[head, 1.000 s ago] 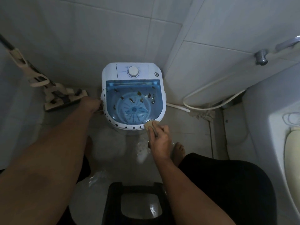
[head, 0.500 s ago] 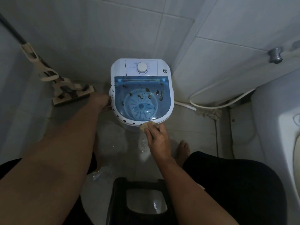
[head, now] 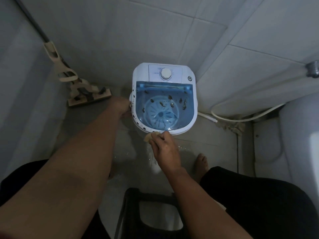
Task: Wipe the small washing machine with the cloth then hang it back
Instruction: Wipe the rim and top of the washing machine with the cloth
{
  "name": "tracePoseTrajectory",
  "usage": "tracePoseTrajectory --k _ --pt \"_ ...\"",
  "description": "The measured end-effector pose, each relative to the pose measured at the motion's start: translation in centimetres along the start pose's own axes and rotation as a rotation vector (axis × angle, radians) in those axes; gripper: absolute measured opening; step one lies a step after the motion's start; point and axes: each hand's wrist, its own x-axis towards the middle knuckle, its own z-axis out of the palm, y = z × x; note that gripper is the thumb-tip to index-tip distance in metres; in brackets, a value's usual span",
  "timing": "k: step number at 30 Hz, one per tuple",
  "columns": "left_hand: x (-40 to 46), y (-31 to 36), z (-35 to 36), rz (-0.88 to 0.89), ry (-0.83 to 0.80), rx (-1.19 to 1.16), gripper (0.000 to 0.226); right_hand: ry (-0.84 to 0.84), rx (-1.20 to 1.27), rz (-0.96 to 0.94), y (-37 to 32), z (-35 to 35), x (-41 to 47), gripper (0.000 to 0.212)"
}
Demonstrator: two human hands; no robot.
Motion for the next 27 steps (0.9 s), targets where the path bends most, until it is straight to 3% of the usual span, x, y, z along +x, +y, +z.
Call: tracePoseTrajectory --k 7,12,19,27 --pt "-1.2 0.7 0.5 -0.051 -0.068 -0.035 0.027 0.013 0.005 -0.022 0.0 -0.4 0.2 0.026" --pt "-0.4 0.4 0.2 -0.074 -0.068 -0.079 0.017 0.097 0.067 0.0 1.3 -1.9 -0.5 0.028" --pt "-0.8 0.5 -0.1 -0.056 -0.089 -0.091 0.021 0.085 -0.077 0.031 0.4 -1.4 1.2 0.023" --pt "-0.5 0.1 -0.6 -0.056 -0.156 -0.143 0.018 0.016 -0.167 -0.072 -0.4 -1.3 2.5 0.023"
